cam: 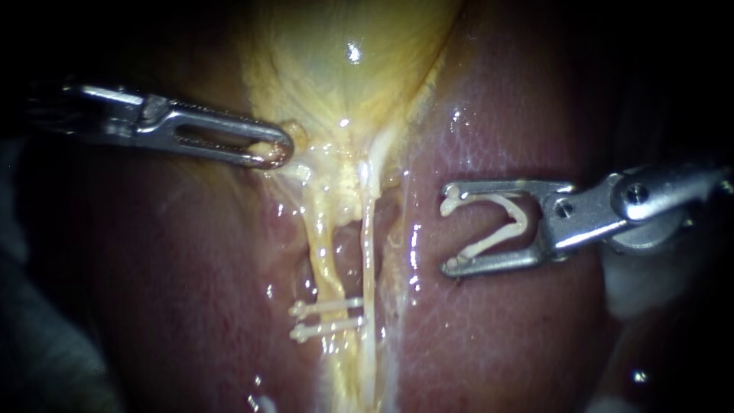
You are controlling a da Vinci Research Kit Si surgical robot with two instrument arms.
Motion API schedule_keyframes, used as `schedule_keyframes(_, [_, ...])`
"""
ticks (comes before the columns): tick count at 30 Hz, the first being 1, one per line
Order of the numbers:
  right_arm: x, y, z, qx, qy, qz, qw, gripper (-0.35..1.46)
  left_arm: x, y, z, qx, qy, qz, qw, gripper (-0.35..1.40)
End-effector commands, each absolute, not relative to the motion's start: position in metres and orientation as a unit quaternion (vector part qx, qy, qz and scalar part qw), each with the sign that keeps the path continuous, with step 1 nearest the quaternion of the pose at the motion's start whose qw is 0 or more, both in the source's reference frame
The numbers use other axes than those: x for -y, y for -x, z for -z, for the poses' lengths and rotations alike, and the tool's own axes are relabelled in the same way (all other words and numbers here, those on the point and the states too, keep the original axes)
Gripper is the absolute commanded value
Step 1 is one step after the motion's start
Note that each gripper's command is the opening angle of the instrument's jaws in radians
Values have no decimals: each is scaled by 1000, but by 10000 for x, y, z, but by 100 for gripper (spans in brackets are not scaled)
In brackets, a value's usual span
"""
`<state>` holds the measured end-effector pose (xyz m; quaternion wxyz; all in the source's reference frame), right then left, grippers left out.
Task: Clipping third clip left tube
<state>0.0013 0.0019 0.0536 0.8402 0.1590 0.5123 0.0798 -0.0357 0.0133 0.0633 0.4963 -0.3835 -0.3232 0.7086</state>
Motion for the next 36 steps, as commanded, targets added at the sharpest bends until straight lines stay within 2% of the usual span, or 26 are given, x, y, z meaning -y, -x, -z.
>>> schedule_keyframes(1, [-19, -13, -535, -513, -159, -80, 840, 50, -134, 355, -629, 324, 384, -709, 496, -35])
schedule_keyframes(12, [-18, -14, -535, -513, -159, -80, 840, 50, -159, 319, -583, 319, 381, -704, 507, -35])
schedule_keyframes(19, [-16, -21, -533, -516, -169, -75, 837, 50, -158, 317, -577, 318, 381, -701, 512, -35])
schedule_keyframes(25, [-7, -43, -534, -523, -187, -59, 830, 50, -158, 317, -577, 311, 384, -701, 514, -35])
schedule_keyframes(36, [4, -96, -553, -519, -241, -87, 816, 49, -156, 318, -575, 305, 384, -700, 519, -35])
